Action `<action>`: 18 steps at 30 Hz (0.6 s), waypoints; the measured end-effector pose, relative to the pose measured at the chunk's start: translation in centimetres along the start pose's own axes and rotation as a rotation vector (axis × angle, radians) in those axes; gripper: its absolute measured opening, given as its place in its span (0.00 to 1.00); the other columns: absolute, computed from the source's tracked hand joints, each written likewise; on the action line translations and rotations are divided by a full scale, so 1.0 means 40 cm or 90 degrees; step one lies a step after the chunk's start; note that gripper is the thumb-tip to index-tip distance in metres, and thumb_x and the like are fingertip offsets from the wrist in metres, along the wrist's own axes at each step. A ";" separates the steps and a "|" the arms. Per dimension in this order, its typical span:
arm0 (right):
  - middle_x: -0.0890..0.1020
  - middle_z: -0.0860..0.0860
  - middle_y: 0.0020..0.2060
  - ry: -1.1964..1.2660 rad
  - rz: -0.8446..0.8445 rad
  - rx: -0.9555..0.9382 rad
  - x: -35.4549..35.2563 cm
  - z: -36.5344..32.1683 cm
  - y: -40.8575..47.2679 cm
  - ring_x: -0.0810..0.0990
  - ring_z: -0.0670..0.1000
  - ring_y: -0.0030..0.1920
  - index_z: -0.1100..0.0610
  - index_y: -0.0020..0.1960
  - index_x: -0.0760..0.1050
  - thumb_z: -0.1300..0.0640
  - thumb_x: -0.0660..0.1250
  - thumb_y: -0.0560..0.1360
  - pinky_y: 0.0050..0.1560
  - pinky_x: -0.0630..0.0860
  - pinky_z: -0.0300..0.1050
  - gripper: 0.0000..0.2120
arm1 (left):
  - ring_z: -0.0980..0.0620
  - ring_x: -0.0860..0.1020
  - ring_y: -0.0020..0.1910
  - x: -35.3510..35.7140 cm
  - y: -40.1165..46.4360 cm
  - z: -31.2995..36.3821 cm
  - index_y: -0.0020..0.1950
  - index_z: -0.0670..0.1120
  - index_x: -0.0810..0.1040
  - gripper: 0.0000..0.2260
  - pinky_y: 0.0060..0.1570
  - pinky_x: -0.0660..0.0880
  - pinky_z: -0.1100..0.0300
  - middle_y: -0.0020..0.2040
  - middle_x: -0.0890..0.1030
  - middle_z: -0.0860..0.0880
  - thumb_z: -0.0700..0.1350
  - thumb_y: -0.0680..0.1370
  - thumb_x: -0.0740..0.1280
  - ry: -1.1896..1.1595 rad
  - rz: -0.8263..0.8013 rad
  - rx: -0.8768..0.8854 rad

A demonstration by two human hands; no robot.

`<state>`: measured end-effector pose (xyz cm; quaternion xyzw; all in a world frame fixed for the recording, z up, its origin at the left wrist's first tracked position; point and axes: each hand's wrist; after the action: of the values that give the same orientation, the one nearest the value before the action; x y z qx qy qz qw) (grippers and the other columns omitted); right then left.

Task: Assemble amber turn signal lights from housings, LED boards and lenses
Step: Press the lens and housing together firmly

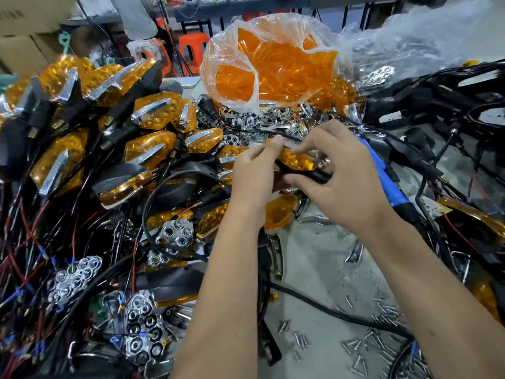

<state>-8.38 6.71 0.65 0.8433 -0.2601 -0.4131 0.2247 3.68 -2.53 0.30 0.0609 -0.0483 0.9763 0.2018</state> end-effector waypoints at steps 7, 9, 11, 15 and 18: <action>0.86 0.48 0.48 0.308 -0.081 0.273 -0.022 0.018 0.016 0.87 0.52 0.45 0.47 0.56 0.82 0.42 0.72 0.78 0.41 0.85 0.50 0.11 | 0.56 0.82 0.38 -0.044 -0.002 0.006 0.55 0.43 0.84 0.07 0.52 0.82 0.52 0.35 0.82 0.53 0.42 0.84 0.66 -0.055 -0.144 0.067; 0.87 0.48 0.46 0.312 -0.070 0.262 -0.031 0.026 0.014 0.87 0.54 0.42 0.47 0.52 0.84 0.44 0.76 0.75 0.41 0.86 0.51 0.09 | 0.51 0.82 0.46 -0.042 -0.006 0.006 0.62 0.40 0.82 0.10 0.54 0.82 0.50 0.41 0.84 0.49 0.40 0.84 0.66 -0.081 -0.169 0.060; 0.86 0.47 0.44 0.313 -0.047 0.232 -0.035 0.026 0.011 0.87 0.55 0.40 0.44 0.49 0.84 0.47 0.79 0.73 0.41 0.86 0.49 0.07 | 0.44 0.79 0.51 -0.031 -0.011 0.008 0.65 0.40 0.82 0.12 0.53 0.82 0.51 0.50 0.83 0.41 0.39 0.83 0.66 -0.133 -0.181 0.042; 0.87 0.52 0.43 0.361 -0.015 0.207 -0.036 0.026 0.010 0.88 0.59 0.43 0.46 0.48 0.82 0.50 0.80 0.70 0.50 0.86 0.58 0.09 | 0.44 0.81 0.53 -0.008 -0.018 0.006 0.62 0.43 0.83 0.10 0.50 0.81 0.54 0.57 0.84 0.41 0.40 0.83 0.65 -0.199 -0.182 0.054; 0.87 0.57 0.42 0.408 -0.003 0.192 -0.041 0.027 0.010 0.88 0.56 0.42 0.47 0.45 0.81 0.53 0.80 0.69 0.50 0.85 0.55 0.09 | 0.46 0.82 0.53 -0.006 -0.016 0.000 0.60 0.44 0.83 0.09 0.51 0.81 0.53 0.58 0.85 0.44 0.39 0.83 0.65 -0.193 -0.197 0.083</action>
<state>-10.20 7.24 1.22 0.9544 -0.2322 -0.0850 0.1672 4.16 -2.04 0.32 0.2268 -0.0053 0.9146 0.3349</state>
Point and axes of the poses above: each hand's wrist, its own y-axis towards the middle knuckle, its own x-axis out of the palm, z = x × y
